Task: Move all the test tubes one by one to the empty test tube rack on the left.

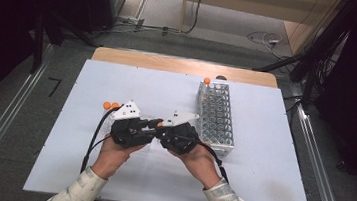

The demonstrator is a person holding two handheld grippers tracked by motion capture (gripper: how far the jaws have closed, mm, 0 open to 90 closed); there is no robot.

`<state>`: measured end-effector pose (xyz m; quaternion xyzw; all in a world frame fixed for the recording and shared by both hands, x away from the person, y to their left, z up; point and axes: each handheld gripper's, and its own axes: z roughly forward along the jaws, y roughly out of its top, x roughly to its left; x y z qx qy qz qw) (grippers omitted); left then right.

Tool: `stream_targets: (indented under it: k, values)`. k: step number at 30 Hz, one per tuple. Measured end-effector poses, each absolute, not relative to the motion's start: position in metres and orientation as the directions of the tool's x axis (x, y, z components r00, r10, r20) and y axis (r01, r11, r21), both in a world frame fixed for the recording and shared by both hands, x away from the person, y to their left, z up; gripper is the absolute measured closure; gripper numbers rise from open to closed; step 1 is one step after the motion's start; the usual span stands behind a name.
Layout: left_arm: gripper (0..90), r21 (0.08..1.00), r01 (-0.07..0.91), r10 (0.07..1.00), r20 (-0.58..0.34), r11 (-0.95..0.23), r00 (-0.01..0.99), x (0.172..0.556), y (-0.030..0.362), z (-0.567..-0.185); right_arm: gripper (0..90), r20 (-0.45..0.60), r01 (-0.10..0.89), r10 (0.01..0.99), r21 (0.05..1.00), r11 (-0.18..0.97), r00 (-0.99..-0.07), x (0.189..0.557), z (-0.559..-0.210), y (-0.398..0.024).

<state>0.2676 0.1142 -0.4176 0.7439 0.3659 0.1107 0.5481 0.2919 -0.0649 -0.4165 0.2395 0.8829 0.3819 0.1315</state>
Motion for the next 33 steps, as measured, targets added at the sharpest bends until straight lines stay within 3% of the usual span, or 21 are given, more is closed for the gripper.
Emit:
stream_targets:
  k: [4, 9, 12, 22, 33]
  values:
    - [69.7, 0.9, 0.418, 0.667, -0.235, -0.126, 0.707, 0.267, 0.114, -0.415, 70.7, -0.045, 0.319, 0.521, 0.745, 0.586, -0.852, 0.292, -0.415, -0.066]
    - [69.8, 0.914, 0.395, 0.674, -0.237, -0.088, 0.699, 0.268, 0.122, -0.404, 40.0, -0.037, 0.318, 0.509, 0.741, 0.591, -0.86, 0.293, -0.414, -0.067]
    - [69.8, 0.922, 0.384, 0.691, -0.24, -0.059, 0.682, 0.27, 0.132, -0.397, 32.0, -0.018, 0.344, 0.523, 0.733, 0.586, -0.852, 0.295, -0.413, -0.069]
    - [69.8, 0.934, 0.358, 0.782, -0.238, 0.021, 0.576, 0.28, 0.169, -0.382, 28.4, -0.012, 0.363, 0.55, 0.739, 0.567, -0.835, 0.301, -0.41, -0.081]
    - [69.7, 0.922, 0.387, 0.834, -0.218, 0.005, 0.508, 0.29, 0.185, -0.394, 28.8, -0.009, 0.372, 0.559, 0.738, 0.563, -0.829, 0.303, -0.41, -0.083]
